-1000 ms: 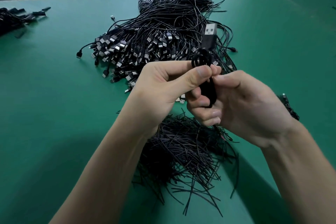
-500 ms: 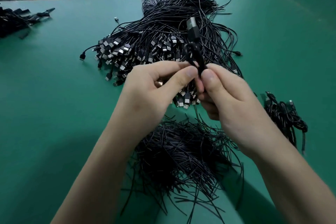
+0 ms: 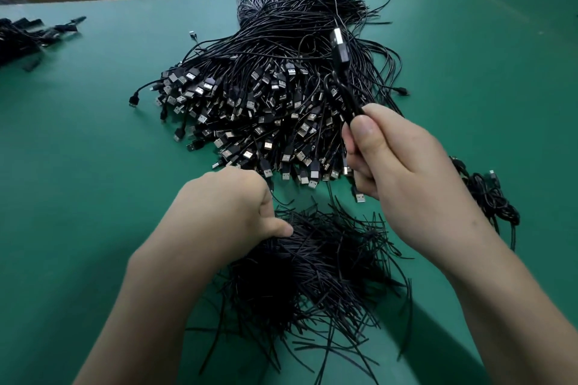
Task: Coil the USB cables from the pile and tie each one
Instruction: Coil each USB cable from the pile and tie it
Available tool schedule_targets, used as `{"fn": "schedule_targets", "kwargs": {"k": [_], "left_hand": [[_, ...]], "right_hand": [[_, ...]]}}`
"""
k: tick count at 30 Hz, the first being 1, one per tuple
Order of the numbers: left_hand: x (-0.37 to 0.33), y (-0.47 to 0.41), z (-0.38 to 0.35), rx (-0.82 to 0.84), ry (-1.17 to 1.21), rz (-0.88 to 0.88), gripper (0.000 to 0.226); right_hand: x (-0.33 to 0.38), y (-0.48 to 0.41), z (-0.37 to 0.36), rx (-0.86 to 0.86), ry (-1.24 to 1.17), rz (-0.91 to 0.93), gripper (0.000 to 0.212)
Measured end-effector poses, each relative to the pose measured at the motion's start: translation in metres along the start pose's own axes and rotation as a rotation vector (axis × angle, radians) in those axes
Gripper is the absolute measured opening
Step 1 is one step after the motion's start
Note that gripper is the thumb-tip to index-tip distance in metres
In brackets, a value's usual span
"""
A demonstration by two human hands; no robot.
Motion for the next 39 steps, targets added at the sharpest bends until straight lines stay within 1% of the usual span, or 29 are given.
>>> {"fn": "schedule_targets", "kwargs": {"k": [3,5,7,9,11,14,18,21,25,28,33,35,39], "left_hand": [[-0.004,-0.001,-0.002,0.013,0.011,-0.02,0.035],[-0.003,-0.002,-0.003,-0.025,0.037,-0.041,0.034],[0.001,-0.003,-0.003,-0.055,0.121,-0.085,0.034],[0.007,-0.004,-0.001,-0.016,0.308,-0.141,0.031],[0.01,-0.003,0.005,0.025,0.56,-0.196,0.025],[0.011,-0.003,0.013,0.042,0.889,-0.271,0.014],[0.002,0.0,0.015,0.046,1.197,-0.408,0.024],[-0.01,0.003,0.014,-0.004,1.382,-0.47,0.022],[-0.023,0.006,0.006,-0.053,1.484,-0.501,0.005],[-0.029,0.007,0.002,-0.099,1.562,-0.464,0.013],[-0.039,0.011,-0.002,-0.15,1.631,-0.443,0.015],[-0.04,0.012,-0.003,-0.125,1.601,-0.464,0.015],[-0.043,0.012,-0.006,-0.014,1.568,-0.507,0.023]], "right_hand": [[-0.001,0.0,0.001,0.002,0.023,-0.021,0.036],[-0.001,0.0,0.001,0.004,0.036,-0.029,0.035],[-0.001,0.0,0.001,0.005,0.043,-0.036,0.035],[-0.001,0.001,0.001,-0.013,0.031,-0.028,0.036],[0.0,0.0,0.001,-0.046,0.019,-0.007,0.036],[0.0,0.002,0.001,-0.048,0.001,0.011,0.036],[-0.001,0.001,-0.001,0.004,-0.014,-0.007,0.035],[0.001,0.002,-0.003,0.011,-0.009,-0.005,0.034],[0.005,0.003,-0.003,-0.001,0.011,0.016,0.034],[0.008,0.004,-0.004,-0.02,0.069,0.055,0.034],[0.006,0.005,-0.003,-0.056,0.21,0.07,0.031],[0.003,0.005,-0.002,-0.066,0.276,0.056,0.031],[0.001,0.005,0.0,-0.104,0.351,0.05,0.03]]}}
Point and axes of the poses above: each hand's wrist, its own y-axis away from the middle knuckle, its own z-axis out of the back of the hand, x = y × z, the point moved 2 cm from there along -y, towards the middle knuckle, and after that the axes turned 10 degrees about z, right-handed, at the moved point
